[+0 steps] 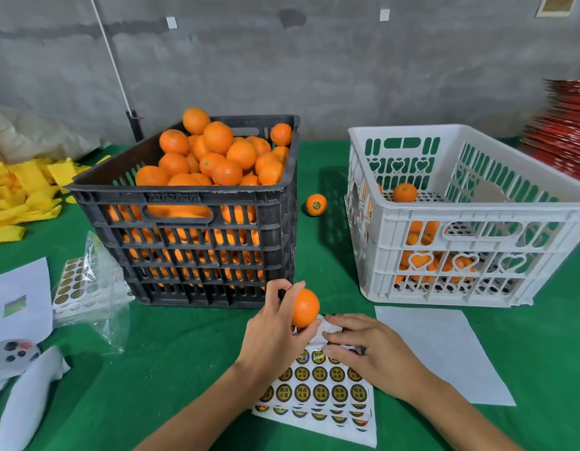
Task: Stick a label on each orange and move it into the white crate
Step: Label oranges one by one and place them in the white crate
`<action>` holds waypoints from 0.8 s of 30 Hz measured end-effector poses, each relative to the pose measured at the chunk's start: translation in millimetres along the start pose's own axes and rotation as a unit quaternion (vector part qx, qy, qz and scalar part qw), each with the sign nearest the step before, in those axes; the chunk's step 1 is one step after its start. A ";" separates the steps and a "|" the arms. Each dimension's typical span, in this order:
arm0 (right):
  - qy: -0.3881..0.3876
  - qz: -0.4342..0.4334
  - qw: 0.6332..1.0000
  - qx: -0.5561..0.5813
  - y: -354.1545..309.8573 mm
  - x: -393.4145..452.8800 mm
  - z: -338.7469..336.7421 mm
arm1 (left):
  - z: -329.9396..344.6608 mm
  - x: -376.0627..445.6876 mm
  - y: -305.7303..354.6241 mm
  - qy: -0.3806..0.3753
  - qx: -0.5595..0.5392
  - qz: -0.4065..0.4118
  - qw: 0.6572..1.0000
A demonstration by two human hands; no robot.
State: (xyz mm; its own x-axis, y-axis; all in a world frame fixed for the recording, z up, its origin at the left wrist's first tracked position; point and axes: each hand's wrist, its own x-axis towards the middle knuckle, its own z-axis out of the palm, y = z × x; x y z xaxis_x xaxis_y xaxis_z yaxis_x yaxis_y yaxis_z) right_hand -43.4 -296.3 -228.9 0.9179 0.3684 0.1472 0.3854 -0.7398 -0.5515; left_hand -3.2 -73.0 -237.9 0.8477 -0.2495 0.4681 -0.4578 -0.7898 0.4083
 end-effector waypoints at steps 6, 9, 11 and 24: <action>0.067 0.043 0.991 0.108 0.7 0.3 7.5 | 0.3 0.2 0.1 -0.003 -0.005 -0.001 1.000; 0.040 0.036 0.996 0.074 1.7 -0.5 2.9 | -0.1 -0.5 -0.7 -0.007 -0.008 -0.006 1.000; -0.004 0.038 0.997 0.063 1.9 -1.8 -3.5 | 0.0 -0.8 -1.0 -0.006 -0.008 -0.007 1.000; 0.022 -0.046 0.997 -0.056 3.5 -2.4 -2.1 | -3.3 -2.0 0.8 -0.017 -0.004 -0.006 1.000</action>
State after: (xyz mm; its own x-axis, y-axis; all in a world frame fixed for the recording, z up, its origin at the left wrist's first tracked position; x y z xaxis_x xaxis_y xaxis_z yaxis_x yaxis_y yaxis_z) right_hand -44.0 -300.9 -229.4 0.8801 0.4150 0.2309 0.4748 -0.7625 -0.4394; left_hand -6.2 -71.3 -235.9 0.8619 -0.2589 0.4359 -0.4493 -0.7885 0.4200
